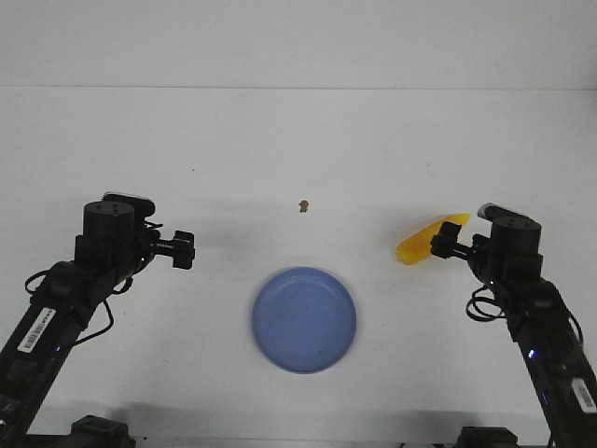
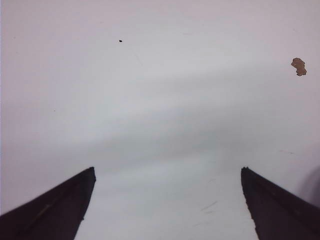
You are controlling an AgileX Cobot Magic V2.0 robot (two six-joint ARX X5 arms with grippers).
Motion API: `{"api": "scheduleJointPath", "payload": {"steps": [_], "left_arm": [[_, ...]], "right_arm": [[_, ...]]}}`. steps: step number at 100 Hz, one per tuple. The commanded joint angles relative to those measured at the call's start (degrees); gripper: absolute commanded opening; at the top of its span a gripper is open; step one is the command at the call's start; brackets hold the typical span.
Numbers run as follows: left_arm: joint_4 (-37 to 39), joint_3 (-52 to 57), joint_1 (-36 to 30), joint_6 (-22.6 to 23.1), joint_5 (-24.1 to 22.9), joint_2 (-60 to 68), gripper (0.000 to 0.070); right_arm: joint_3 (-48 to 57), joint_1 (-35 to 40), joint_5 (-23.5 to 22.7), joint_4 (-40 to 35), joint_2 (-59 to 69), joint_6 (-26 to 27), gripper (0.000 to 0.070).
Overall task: Place corn on plate with both arms
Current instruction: 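Grasp the yellow corn cob with the right gripper, then carry the corn with the right gripper and lower it onto the plate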
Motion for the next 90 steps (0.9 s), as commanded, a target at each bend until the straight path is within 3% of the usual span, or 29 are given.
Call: {"api": "scheduleJointPath", "payload": {"steps": [1,19,78,83,90], "left_arm": [[0.11,1.11,-0.17,0.90,-0.09,0.59,0.0596],[0.04,1.11,-0.31,0.90,-0.09,0.59,0.0596],[-0.35,1.11,-0.31,0.90,-0.11,0.59,0.0596],[-0.35,1.11,-0.31,0.90,-0.11,0.59,0.0596],[-0.35,1.11,-0.31,0.87,-0.11,0.59,0.0596]], "right_arm": [[0.79,-0.24,-1.53,1.40,4.02,3.30,0.0583],[0.79,-0.33,-5.31,6.05,11.65,6.19,0.0582],[0.83,-0.66,-9.55,15.54,22.47,9.73,0.0577],[0.83,-0.66,-9.84,16.06,22.86,9.88,0.0548],[0.83,-0.66,-10.19,16.20,22.86,9.90,0.0412]]}}
